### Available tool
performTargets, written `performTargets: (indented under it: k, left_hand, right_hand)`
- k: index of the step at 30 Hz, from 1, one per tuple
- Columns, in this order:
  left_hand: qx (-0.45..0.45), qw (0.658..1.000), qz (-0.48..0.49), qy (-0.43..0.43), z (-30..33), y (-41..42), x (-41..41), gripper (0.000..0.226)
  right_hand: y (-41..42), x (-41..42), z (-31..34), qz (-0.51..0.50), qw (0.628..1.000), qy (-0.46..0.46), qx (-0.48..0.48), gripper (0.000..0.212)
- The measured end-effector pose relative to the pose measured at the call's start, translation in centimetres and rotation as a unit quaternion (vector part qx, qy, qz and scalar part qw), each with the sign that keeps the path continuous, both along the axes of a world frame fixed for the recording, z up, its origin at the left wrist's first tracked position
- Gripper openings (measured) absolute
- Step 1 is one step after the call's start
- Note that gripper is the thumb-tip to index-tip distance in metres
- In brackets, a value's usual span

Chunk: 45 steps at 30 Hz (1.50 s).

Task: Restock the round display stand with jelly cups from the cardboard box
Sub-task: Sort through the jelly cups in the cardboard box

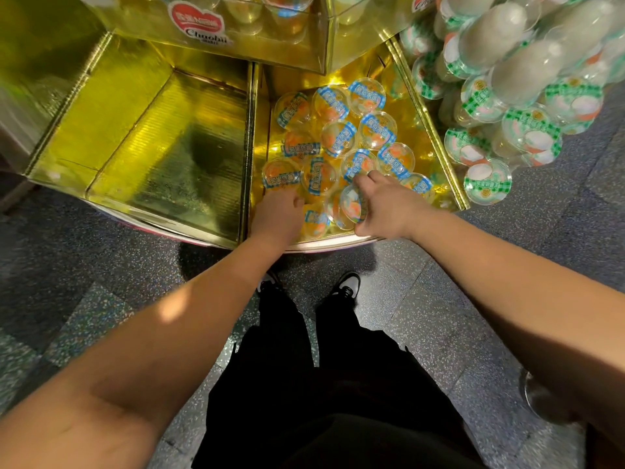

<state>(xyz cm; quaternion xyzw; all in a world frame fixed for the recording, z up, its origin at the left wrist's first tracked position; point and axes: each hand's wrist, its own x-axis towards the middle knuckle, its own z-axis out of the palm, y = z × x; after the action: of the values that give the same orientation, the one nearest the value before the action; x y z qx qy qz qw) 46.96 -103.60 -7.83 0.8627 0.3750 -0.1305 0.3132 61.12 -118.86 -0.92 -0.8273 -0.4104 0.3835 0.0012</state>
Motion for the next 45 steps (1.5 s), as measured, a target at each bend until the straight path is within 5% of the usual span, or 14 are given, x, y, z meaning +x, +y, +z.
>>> performTargets:
  k: [6, 14, 22, 29, 33, 37, 41, 45]
  left_hand:
    - [0.032, 0.989, -0.129, 0.063, 0.2, -0.1, 0.7, 0.037]
    - [-0.087, 0.996, 0.012, 0.017, -0.6, 0.6, 0.2, 0.036]
    - [0.131, 0.984, -0.116, 0.032, 0.1, -0.2, -0.3, 0.030]
    - [0.146, 0.983, -0.097, 0.063, 0.3, -0.3, 0.4, 0.034]
    - [0.152, 0.960, -0.229, 0.053, 0.6, -0.8, 1.2, 0.042]
    - [0.147, 0.941, -0.282, 0.120, 0.0, -1.2, 1.9, 0.084]
    - [0.155, 0.940, -0.290, 0.092, -0.2, -1.3, 2.4, 0.064]
    - [0.139, 0.941, -0.291, 0.101, -0.7, -1.1, 2.1, 0.071]
  right_hand:
    - [1.2, 1.5, 0.6, 0.019, 0.996, 0.074, -0.037, 0.077]
    - [3.0, 3.4, 0.7, 0.077, 0.984, 0.100, -0.122, 0.078]
    - [2.7, 4.0, 0.4, 0.066, 0.983, 0.107, -0.136, 0.077]
    - [2.4, 4.3, 0.1, 0.062, 0.981, 0.123, -0.137, 0.073]
    - [2.4, 4.7, 0.1, 0.063, 0.980, 0.127, -0.138, 0.074]
    - [2.3, 4.8, -0.1, 0.064, 0.980, 0.126, -0.141, 0.071]
    - [2.5, 4.7, -0.1, 0.068, 0.980, 0.123, -0.142, 0.072]
    - [2.5, 4.6, -0.2, 0.073, 0.980, 0.111, -0.148, 0.076]
